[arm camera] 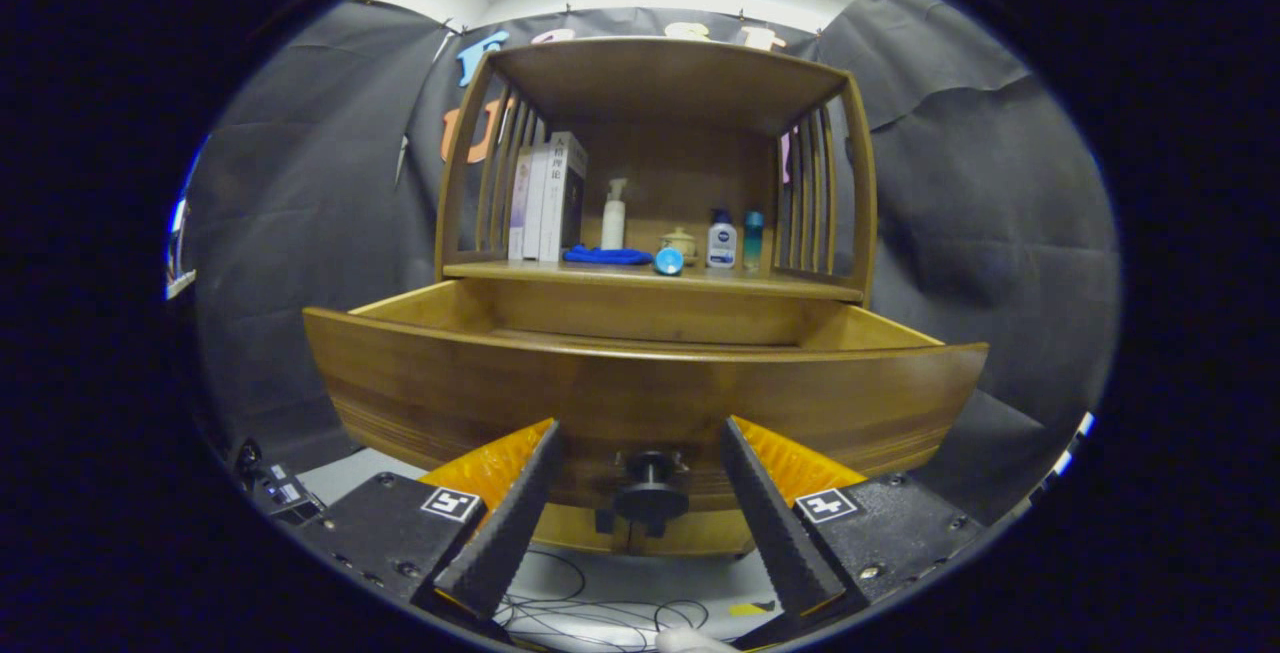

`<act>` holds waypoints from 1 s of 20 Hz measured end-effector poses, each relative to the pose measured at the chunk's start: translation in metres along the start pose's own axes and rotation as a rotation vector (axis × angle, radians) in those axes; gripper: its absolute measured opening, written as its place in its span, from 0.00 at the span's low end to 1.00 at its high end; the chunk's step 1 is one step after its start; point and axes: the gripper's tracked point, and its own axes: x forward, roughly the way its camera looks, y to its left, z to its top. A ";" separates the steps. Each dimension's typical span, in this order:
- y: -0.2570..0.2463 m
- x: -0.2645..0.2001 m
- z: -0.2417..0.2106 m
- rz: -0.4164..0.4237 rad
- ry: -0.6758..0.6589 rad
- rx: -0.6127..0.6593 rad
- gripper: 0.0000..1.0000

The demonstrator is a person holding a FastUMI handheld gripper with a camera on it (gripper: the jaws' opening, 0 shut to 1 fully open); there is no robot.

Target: Pull open the drawer, take out the items inside it, and place them on the countertop above the cabinet.

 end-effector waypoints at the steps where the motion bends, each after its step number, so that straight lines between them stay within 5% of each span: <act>1: -0.002 0.004 -0.001 -0.011 0.002 0.007 1.00; 12: 0.006 0.021 0.005 -0.017 0.011 0.019 1.00; 20: 0.010 0.083 0.029 -0.034 0.006 0.023 1.00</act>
